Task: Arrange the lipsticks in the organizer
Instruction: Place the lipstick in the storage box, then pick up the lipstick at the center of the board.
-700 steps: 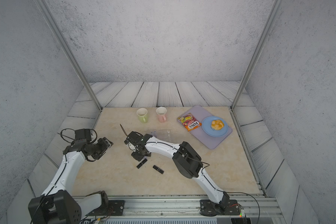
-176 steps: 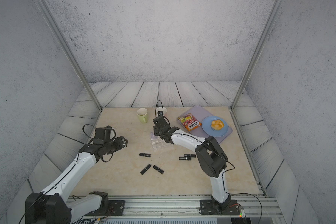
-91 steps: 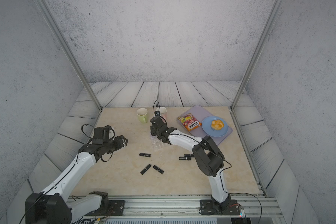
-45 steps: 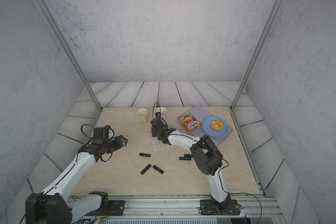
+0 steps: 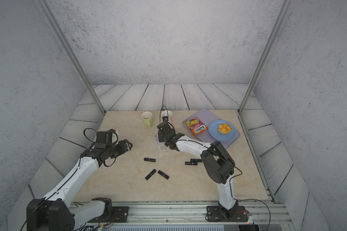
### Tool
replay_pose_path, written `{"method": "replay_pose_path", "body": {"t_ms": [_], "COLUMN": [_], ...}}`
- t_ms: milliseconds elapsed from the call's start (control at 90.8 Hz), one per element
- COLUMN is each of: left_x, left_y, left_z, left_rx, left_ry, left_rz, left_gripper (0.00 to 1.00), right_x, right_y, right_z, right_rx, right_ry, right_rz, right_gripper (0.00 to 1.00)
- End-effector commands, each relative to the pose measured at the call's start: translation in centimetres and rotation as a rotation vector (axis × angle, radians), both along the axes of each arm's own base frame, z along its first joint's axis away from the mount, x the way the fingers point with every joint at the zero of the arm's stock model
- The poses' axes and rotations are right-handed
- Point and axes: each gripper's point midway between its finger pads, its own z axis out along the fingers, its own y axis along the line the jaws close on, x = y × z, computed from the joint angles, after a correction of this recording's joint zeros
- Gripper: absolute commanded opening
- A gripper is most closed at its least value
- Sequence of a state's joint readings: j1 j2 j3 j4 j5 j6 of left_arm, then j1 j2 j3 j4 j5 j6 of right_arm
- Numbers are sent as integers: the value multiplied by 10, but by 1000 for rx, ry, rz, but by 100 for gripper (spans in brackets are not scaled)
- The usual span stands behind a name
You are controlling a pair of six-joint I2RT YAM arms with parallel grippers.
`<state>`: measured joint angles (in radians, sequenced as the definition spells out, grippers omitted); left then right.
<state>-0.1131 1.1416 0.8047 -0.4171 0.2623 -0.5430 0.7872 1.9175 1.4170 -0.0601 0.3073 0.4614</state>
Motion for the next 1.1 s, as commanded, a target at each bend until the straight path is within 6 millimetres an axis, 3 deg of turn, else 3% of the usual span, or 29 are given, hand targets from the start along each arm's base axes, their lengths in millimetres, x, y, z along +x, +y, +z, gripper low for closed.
{"method": "replay_pose_path", "body": {"t_ms": [0, 154, 352, 473, 561, 705, 969, 1090], "left_x": [-2, -8, -32, -48, -56, -61, -60, -60], "left_y": [1, 1, 1, -8, -14, -10, -7, -13], "left_z": [-4, -5, -9, -15, -22, -28, -29, -34], "left_rx": [1, 2, 23, 13, 13, 22, 35, 6], "left_ry": [11, 34, 78, 102, 119, 124, 130, 150], "left_rz": [-8, -10, -33, -49, -53, -26, -13, -21], "left_gripper": [72, 71, 67, 65, 65, 65, 66, 65], "right_x": [-20, -62, -143, -192, -214, -223, -202, -207], "right_y": [-10, -38, -75, -73, -63, -64, -109, -97], "right_z": [38, 39, -7, -29, -33, -45, -49, -43], "right_rx": [63, 29, -73, -118, -152, -237, -338, -311], "right_ry": [-2, 93, 329, 465, 516, 543, 525, 538], "right_rz": [9, 45, 149, 259, 335, 352, 196, 285], "right_gripper": [56, 57, 56, 54, 53, 54, 58, 58]}}
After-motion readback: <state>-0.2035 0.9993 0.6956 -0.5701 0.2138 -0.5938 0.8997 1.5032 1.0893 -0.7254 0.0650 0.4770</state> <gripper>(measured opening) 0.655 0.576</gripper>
